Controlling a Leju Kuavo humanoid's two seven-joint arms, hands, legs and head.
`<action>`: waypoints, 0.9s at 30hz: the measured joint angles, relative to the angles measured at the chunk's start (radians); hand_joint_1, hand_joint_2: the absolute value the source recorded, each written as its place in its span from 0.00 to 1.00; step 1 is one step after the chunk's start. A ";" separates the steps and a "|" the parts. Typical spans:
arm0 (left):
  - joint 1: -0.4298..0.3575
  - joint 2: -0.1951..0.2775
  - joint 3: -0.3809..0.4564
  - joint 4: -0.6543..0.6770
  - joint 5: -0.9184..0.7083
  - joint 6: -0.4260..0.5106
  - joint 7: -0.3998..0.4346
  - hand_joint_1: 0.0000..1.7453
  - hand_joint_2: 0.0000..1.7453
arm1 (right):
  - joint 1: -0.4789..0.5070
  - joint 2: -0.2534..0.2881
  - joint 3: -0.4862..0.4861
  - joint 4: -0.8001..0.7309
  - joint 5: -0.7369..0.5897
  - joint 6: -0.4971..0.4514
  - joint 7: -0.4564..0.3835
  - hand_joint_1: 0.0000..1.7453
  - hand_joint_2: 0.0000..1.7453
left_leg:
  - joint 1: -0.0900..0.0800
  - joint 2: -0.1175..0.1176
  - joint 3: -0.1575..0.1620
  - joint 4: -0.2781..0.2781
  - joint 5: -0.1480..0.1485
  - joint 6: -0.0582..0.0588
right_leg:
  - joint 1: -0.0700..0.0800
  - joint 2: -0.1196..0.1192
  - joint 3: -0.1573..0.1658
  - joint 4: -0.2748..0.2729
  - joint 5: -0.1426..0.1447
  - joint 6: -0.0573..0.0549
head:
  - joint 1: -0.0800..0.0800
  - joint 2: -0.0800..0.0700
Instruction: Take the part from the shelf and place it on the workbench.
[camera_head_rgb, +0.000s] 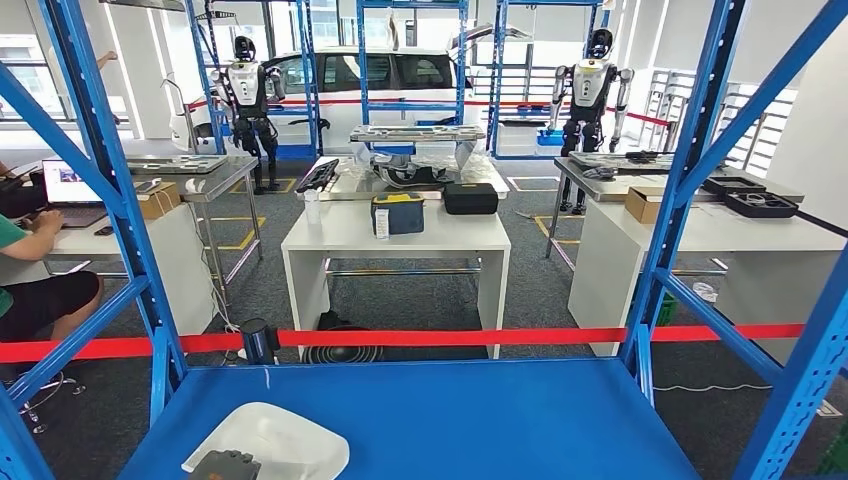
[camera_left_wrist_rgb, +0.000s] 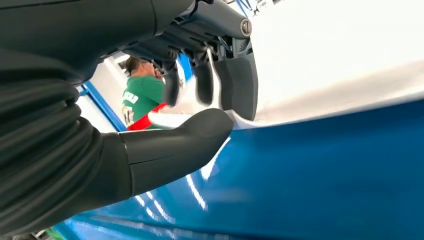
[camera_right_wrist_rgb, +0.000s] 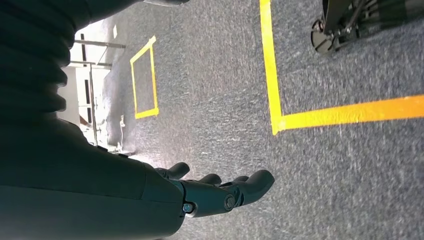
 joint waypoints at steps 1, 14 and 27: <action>0.006 0.001 0.000 0.001 0.000 0.004 0.002 0.87 1.00 | -0.002 -0.001 0.002 0.000 0.000 0.008 0.000 0.00 1.00 | 0.000 0.000 0.000 0.000 0.000 0.000 | 0.000 0.000 0.000 0.000 0.000 0.000 | 0.000 0.000; 0.042 0.007 0.000 0.004 -0.001 0.060 0.011 0.16 1.00 | -0.010 -0.007 0.007 0.000 0.009 0.037 -0.015 0.00 1.00 | 0.000 0.000 0.001 0.000 0.000 0.000 | 0.000 0.000 0.001 0.000 0.000 0.000 | 0.000 0.000; 0.047 0.008 0.004 -0.002 -0.014 0.124 0.022 0.00 0.50 | -0.010 -0.007 0.008 0.000 0.018 0.033 -0.009 0.00 1.00 | 0.000 0.000 0.004 0.000 0.000 0.000 | 0.000 0.000 0.004 0.000 -0.001 0.000 | 0.000 0.000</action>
